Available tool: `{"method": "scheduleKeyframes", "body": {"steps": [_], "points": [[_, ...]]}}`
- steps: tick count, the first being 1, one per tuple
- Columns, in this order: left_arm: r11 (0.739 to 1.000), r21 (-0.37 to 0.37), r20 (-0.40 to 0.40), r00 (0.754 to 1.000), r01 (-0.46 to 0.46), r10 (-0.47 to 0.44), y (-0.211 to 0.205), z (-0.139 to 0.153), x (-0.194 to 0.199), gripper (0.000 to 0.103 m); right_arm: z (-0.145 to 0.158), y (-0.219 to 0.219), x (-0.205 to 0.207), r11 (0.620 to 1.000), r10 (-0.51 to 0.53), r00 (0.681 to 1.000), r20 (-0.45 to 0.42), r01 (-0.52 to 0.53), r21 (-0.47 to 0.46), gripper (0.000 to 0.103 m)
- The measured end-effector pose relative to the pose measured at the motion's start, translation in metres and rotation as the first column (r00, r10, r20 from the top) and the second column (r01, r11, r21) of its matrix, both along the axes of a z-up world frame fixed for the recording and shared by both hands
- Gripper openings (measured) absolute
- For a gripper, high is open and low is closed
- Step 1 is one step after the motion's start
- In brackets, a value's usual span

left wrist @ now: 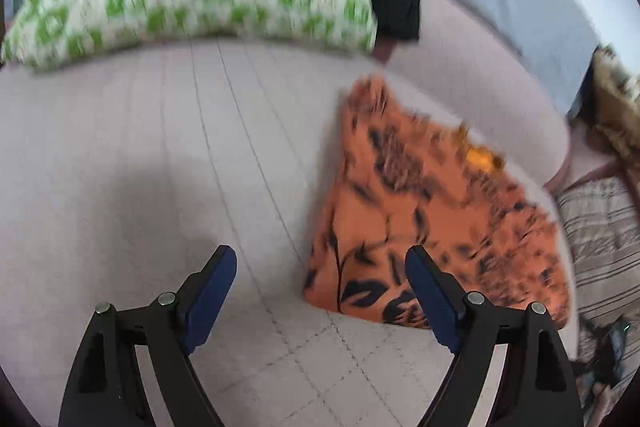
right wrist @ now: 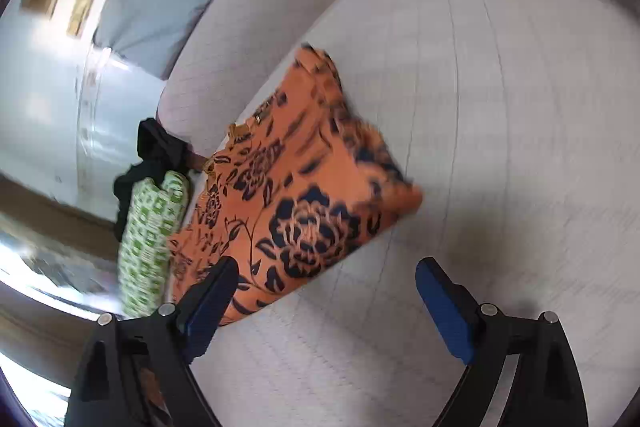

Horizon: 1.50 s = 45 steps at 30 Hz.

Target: Fold small clothes

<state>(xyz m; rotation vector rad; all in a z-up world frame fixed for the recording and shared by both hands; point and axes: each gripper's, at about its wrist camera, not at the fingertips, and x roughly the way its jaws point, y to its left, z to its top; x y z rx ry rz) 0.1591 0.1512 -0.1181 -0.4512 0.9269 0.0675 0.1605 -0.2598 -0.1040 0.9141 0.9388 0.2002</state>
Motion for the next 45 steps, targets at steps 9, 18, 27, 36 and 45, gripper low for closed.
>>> {"method": "scheduleKeyframes", "body": {"steps": [9, 18, 27, 36, 45], "points": [[0.999, 0.029, -0.06, 0.998, -0.021, 0.023, -0.028, -0.001, 0.05, 0.013, -0.022, 0.005, 0.063, 0.983, -0.152, 0.985, -0.079, 0.159, 0.095, 0.013], [0.998, 0.059, 0.122, 0.992, 0.014, -0.021, -0.038, 0.086, -0.03, 0.009, 0.077, 0.005, 0.025, 0.998, -0.052, 0.994, 0.097, 0.054, -0.025, 0.009], [1.0, 0.001, -0.11, 0.994, 0.019, -0.019, -0.006, -0.012, -0.122, 0.024, 0.005, -0.011, -0.069, 0.981, 0.121, 0.983, -0.135, -0.139, -0.138, 0.04], [0.985, 0.067, 0.056, 0.985, 0.16, -0.163, -0.002, 0.036, -0.077, 0.064, 0.061, -0.054, -0.065, 0.965, 0.105, 0.992, 0.065, -0.086, -0.247, 0.068], [0.967, 0.113, 0.039, 0.972, 0.226, -0.232, -0.014, 0.018, -0.006, 0.064, 0.03, -0.005, 0.06, 0.857, 0.3, 0.948, -0.104, -0.316, -0.408, 0.035]]}}
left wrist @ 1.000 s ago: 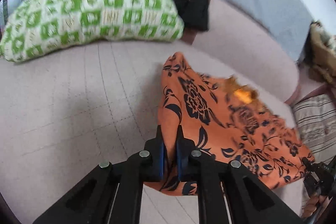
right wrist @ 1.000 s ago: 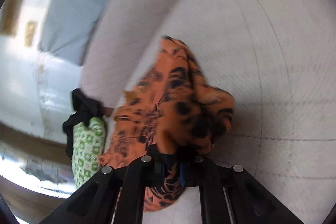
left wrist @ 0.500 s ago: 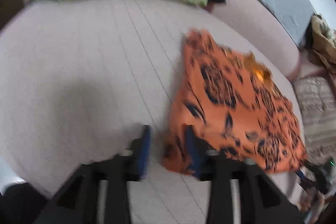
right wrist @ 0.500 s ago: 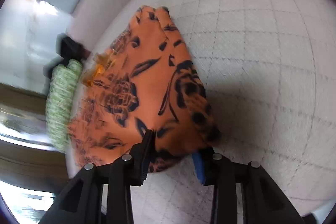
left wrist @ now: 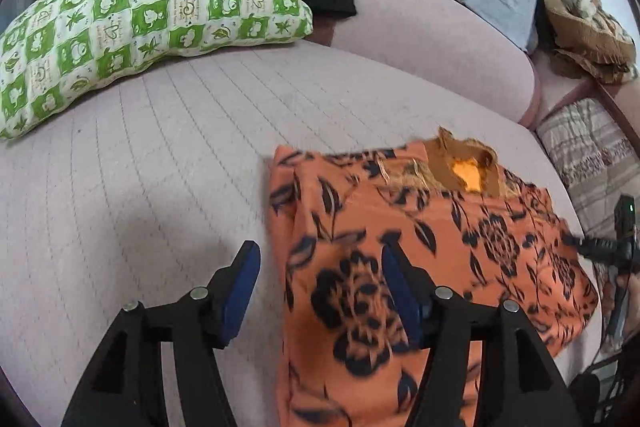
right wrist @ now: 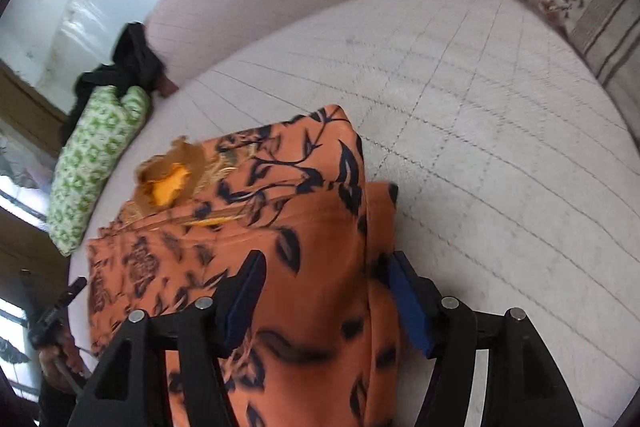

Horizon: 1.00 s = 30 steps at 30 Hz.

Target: Fold small clothes

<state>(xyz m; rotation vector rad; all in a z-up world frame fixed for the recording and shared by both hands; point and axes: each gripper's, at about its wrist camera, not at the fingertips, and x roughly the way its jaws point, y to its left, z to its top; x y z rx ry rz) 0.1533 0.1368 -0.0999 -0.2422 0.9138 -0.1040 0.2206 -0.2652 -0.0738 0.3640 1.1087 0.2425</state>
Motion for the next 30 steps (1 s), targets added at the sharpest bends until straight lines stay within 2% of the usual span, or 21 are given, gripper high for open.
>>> {"method": "scheduleKeyframes", "body": {"steps": [2, 3, 4, 5, 6, 9, 14, 18, 19, 20, 21, 22, 23, 24, 25, 26, 27, 28, 29, 30], "points": [[1.0, 0.01, -0.005, 1.0, 0.018, -0.018, -0.003, 0.0, 0.009, 0.064, 0.001, 0.003, -0.001, 0.999, -0.005, 1.0, 0.003, 0.005, -0.035, 0.026], [0.999, 0.015, -0.015, 0.999, 0.032, -0.031, -0.005, -0.002, 0.014, 0.056, 0.004, 0.004, -0.003, 0.999, 0.0, 1.0, 0.008, 0.0, -0.048, 0.015], [0.999, 0.023, -0.022, 0.999, 0.037, -0.036, -0.009, -0.004, 0.019, 0.047, 0.007, 0.005, -0.004, 0.998, 0.004, 1.0, 0.012, -0.003, -0.067, 0.015], [0.998, 0.04, -0.032, 0.999, 0.044, -0.042, -0.011, -0.006, 0.023, 0.019, 0.011, 0.007, -0.005, 0.997, 0.004, 1.0, 0.022, -0.002, -0.083, 0.013], [0.997, 0.068, -0.053, 0.998, 0.043, -0.039, -0.013, -0.007, 0.027, 0.003, 0.016, 0.009, -0.007, 0.995, 0.009, 0.999, 0.035, -0.006, -0.097, 0.012], [0.998, 0.06, -0.037, 0.999, 0.021, -0.019, -0.01, -0.002, 0.025, 0.002, 0.031, 0.02, -0.012, 0.99, 0.032, 0.997, 0.073, -0.022, -0.142, 0.011], [0.997, 0.079, 0.121, 0.993, -0.005, -0.005, -0.004, 0.04, -0.002, 0.002, 0.069, 0.034, -0.024, 0.979, 0.071, 0.982, 0.175, -0.035, -0.203, 0.01], [0.995, 0.092, 0.204, 0.979, -0.049, 0.029, 0.001, 0.055, 0.005, 0.002, 0.095, 0.041, -0.015, 0.973, 0.068, 0.957, 0.281, -0.002, -0.229, 0.01], [0.995, 0.086, 0.188, 0.981, -0.053, 0.036, 0.002, 0.051, 0.014, 0.002, 0.096, 0.041, -0.008, 0.972, 0.057, 0.954, 0.293, 0.014, -0.234, 0.01], [0.996, 0.083, 0.116, 0.993, -0.036, 0.026, 0.0, 0.036, 0.03, 0.003, 0.091, 0.042, 0.003, 0.971, 0.051, 0.958, 0.283, 0.019, -0.238, 0.01], [0.994, 0.102, 0.052, 0.998, -0.045, 0.04, -0.001, 0.02, 0.042, 0.005, 0.076, 0.043, 0.02, 0.971, 0.052, 0.973, 0.227, 0.004, -0.239, 0.011], [0.988, 0.138, 0.024, 0.998, -0.065, 0.062, -0.002, 0.006, 0.05, 0.005, 0.059, 0.044, 0.032, 0.972, 0.043, 0.984, 0.174, -0.001, -0.237, 0.013], [0.981, 0.18, -0.008, 0.997, -0.071, 0.074, -0.003, -0.01, 0.057, 0.009, 0.034, 0.045, 0.043, 0.965, 0.032, 0.993, 0.111, -0.002, -0.261, 0.018], [0.977, 0.201, -0.041, 0.996, -0.072, 0.082, -0.002, -0.021, 0.061, 0.021, 0.018, 0.047, 0.048, 0.956, 0.045, 0.997, 0.064, -0.025, -0.293, 0.025], [0.977, 0.195, -0.051, 0.994, -0.089, 0.101, 0.001, -0.024, 0.059, 0.025, 0.009, 0.047, 0.048, 0.953, 0.047, 0.998, 0.049, -0.03, -0.303, 0.025], [0.979, 0.171, -0.017, 0.994, -0.107, 0.112, 0.006, -0.019, 0.052, 0.029, 0.009, 0.044, 0.042, 0.96, 0.026, 0.997, 0.076, -0.004, -0.279, 0.026], [0.98, 0.158, 0.026, 0.992, -0.123, 0.121, 0.01, -0.008, 0.043, 0.036, 0.016, 0.037, 0.034, 0.972, -0.004, 0.994, 0.11, 0.03, -0.234, 0.032], [0.977, 0.164, 0.048, 0.991, -0.134, 0.128, 0.012, 0.001, 0.037, 0.039, 0.023, 0.032, 0.026, 0.975, -0.025, 0.991, 0.128, 0.052, -0.215, 0.038], [0.976, 0.165, 0.076, 0.988, -0.143, 0.132, 0.014, 0.011, 0.029, 0.042, 0.032, 0.027, 0.019, 0.973, -0.044, 0.988, 0.146, 0.075, -0.216, 0.052], [0.977, 0.152, 0.123, 0.983, -0.152, 0.134, 0.016, 0.027, 0.015, 0.045, 0.045, 0.022, 0.008, 0.97, -0.062, 0.981, 0.183, 0.102, -0.218, 0.057]]}}
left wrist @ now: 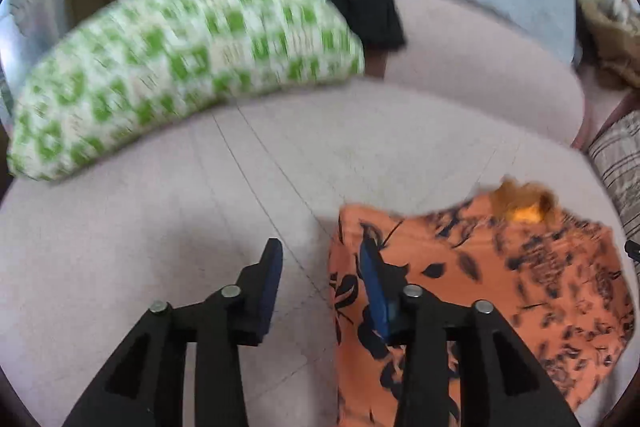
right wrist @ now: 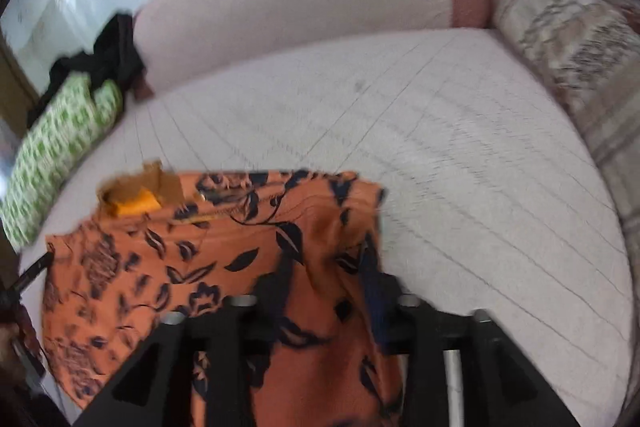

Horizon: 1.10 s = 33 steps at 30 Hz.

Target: Fold small clothes

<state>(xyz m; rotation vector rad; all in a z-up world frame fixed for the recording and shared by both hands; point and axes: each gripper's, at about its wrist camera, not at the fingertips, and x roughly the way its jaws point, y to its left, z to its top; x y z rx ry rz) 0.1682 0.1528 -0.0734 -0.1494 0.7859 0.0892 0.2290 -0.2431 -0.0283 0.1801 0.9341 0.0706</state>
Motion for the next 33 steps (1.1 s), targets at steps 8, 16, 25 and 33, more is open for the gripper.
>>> {"method": "scheduleKeyframes", "body": {"steps": [8, 16, 25, 33], "points": [[0.988, -0.071, 0.009, 0.99, 0.14, -0.14, -0.045, 0.014, -0.072, 0.064, 0.01, 0.014, -0.056, 0.869, 0.207, 0.978, -0.037, -0.166, 0.467, 0.079], [0.985, 0.047, -0.131, 0.979, 0.165, -0.158, -0.078, -0.041, -0.082, 0.065, -0.027, -0.048, -0.074, 0.895, 0.003, 0.993, -0.121, 0.051, 0.444, 0.07], [0.977, 0.039, -0.102, 0.974, 0.208, -0.204, -0.092, -0.05, -0.071, 0.065, -0.023, -0.036, 0.044, 0.959, 0.008, 0.986, -0.167, 0.04, 0.282, 0.058], [0.973, 0.044, -0.069, 0.972, 0.229, -0.225, -0.09, -0.055, -0.071, 0.066, 0.002, 0.005, 0.065, 0.989, 0.047, 0.998, -0.051, -0.054, -0.141, 0.013]]}}
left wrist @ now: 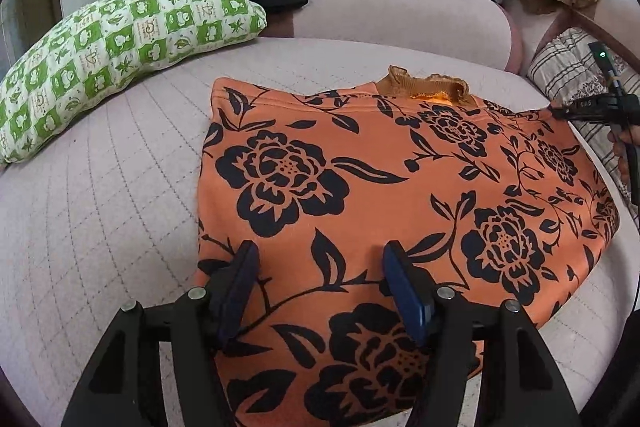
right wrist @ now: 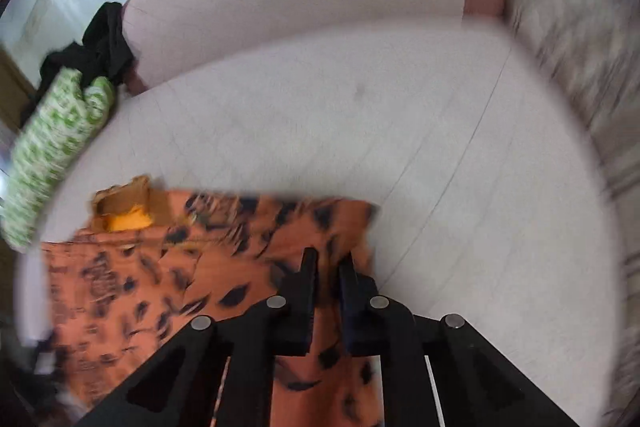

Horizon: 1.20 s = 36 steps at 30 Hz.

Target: Fold small clothes

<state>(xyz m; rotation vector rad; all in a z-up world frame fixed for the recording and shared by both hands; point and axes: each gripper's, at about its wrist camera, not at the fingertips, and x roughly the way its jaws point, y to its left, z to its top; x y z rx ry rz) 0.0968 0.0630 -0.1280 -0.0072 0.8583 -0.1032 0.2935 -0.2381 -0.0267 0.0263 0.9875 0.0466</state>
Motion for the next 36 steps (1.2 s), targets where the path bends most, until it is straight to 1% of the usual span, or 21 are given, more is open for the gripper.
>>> {"method": "scheduleKeyframes", "body": {"steps": [3, 5, 8, 9, 10, 11, 12, 13, 14, 15, 17, 18, 21, 23, 24, 26, 28, 30, 33, 35, 36], "points": [[1.0, 0.007, 0.002, 1.0, 0.003, -0.003, -0.001, 0.0, -0.001, 0.066, -0.026, -0.012, 0.01, 0.993, -0.085, 0.992, -0.095, 0.076, -0.095, 0.02], [1.0, -0.008, 0.002, 1.0, 0.003, -0.003, 0.002, 0.0, -0.002, 0.066, -0.014, -0.026, -0.001, 0.989, -0.145, 0.989, -0.032, 0.144, -0.021, 0.02], [1.0, 0.0, 0.004, 1.0, 0.0, 0.0, 0.0, 0.0, -0.002, 0.066, 0.021, -0.025, -0.033, 0.987, -0.118, 0.991, 0.068, 0.11, 0.118, 0.02], [1.0, 0.0, 0.005, 1.0, 0.0, 0.0, 0.0, 0.0, -0.002, 0.066, 0.027, -0.022, -0.043, 0.976, -0.092, 0.993, 0.074, 0.075, 0.202, 0.025], [1.0, -0.003, 0.005, 1.0, -0.001, 0.001, 0.0, 0.0, -0.002, 0.066, 0.025, -0.018, -0.046, 0.952, -0.052, 0.998, 0.044, 0.037, 0.303, 0.032], [1.0, -0.005, 0.006, 1.0, 0.0, 0.0, 0.001, 0.0, -0.002, 0.066, 0.015, -0.011, -0.043, 0.916, -0.003, 1.0, -0.005, 0.004, 0.401, 0.062], [1.0, -0.005, 0.006, 1.0, 0.0, 0.0, 0.0, 0.0, -0.002, 0.066, 0.003, -0.008, -0.042, 0.876, 0.049, 0.998, -0.043, -0.022, 0.482, 0.075], [1.0, -0.004, 0.007, 1.0, -0.001, 0.001, 0.0, 0.0, -0.003, 0.066, -0.012, -0.006, -0.039, 0.873, 0.072, 0.995, -0.066, -0.031, 0.487, 0.074], [1.0, -0.003, 0.009, 1.0, -0.001, 0.001, 0.0, 0.0, -0.003, 0.066, -0.025, -0.01, -0.032, 0.891, 0.062, 0.993, -0.103, -0.009, 0.454, 0.074], [1.0, -0.001, 0.009, 1.0, 0.0, 0.0, 0.0, -0.001, -0.003, 0.066, -0.044, -0.024, -0.021, 0.905, -0.005, 0.987, -0.16, 0.072, 0.42, 0.07], [1.0, -0.004, 0.013, 1.0, 0.002, -0.002, 0.001, 0.0, -0.003, 0.067, -0.046, -0.05, -0.021, 0.866, -0.125, 0.981, -0.148, 0.181, 0.466, 0.053], [1.0, -0.005, 0.012, 1.0, 0.002, -0.002, 0.001, -0.001, -0.003, 0.067, -0.035, -0.055, -0.024, 0.851, -0.151, 0.981, -0.118, 0.19, 0.489, 0.056], [1.0, -0.002, 0.013, 1.0, 0.0, 0.0, 0.0, -0.001, -0.001, 0.069, -0.012, -0.036, -0.027, 0.862, -0.04, 0.997, -0.058, 0.064, 0.503, 0.064], [1.0, -0.003, 0.017, 1.0, 0.005, -0.005, 0.001, -0.002, -0.001, 0.069, -0.014, -0.022, -0.018, 0.857, 0.036, 0.997, -0.067, 0.004, 0.515, 0.067], [1.0, -0.007, 0.017, 1.0, 0.007, -0.007, 0.001, -0.002, -0.001, 0.069, -0.026, -0.016, -0.008, 0.865, 0.058, 0.993, -0.102, 0.001, 0.502, 0.068], [1.0, -0.016, 0.014, 1.0, 0.009, -0.008, 0.003, -0.002, -0.001, 0.069, -0.048, -0.029, 0.015, 0.879, -0.013, 0.986, -0.165, 0.09, 0.468, 0.065], [1.0, -0.021, 0.015, 1.0, 0.008, -0.008, 0.003, -0.002, -0.001, 0.069, -0.038, -0.047, 0.019, 0.846, -0.121, 0.984, -0.129, 0.17, 0.506, 0.065], [1.0, -0.02, 0.017, 1.0, 0.007, -0.007, 0.002, -0.002, 0.0, 0.07, -0.022, -0.052, 0.006, 0.84, -0.17, 0.981, -0.089, 0.192, 0.508, 0.068], [1.0, -0.026, 0.019, 1.0, 0.004, -0.004, 0.003, -0.002, -0.001, 0.071, -0.003, -0.044, -0.028, 0.843, -0.112, 0.993, -0.048, 0.12, 0.525, 0.067], [1.0, -0.031, 0.02, 1.0, -0.001, 0.001, 0.003, -0.001, -0.001, 0.071, 0.003, -0.026, -0.061, 0.847, -0.074, 0.996, -0.057, 0.093, 0.523, 0.068], [0.999, -0.033, 0.021, 1.0, -0.005, 0.005, 0.003, -0.001, -0.002, 0.071, 0.003, -0.023, -0.079, 0.834, -0.054, 0.997, -0.061, 0.078, 0.546, 0.068]]}}
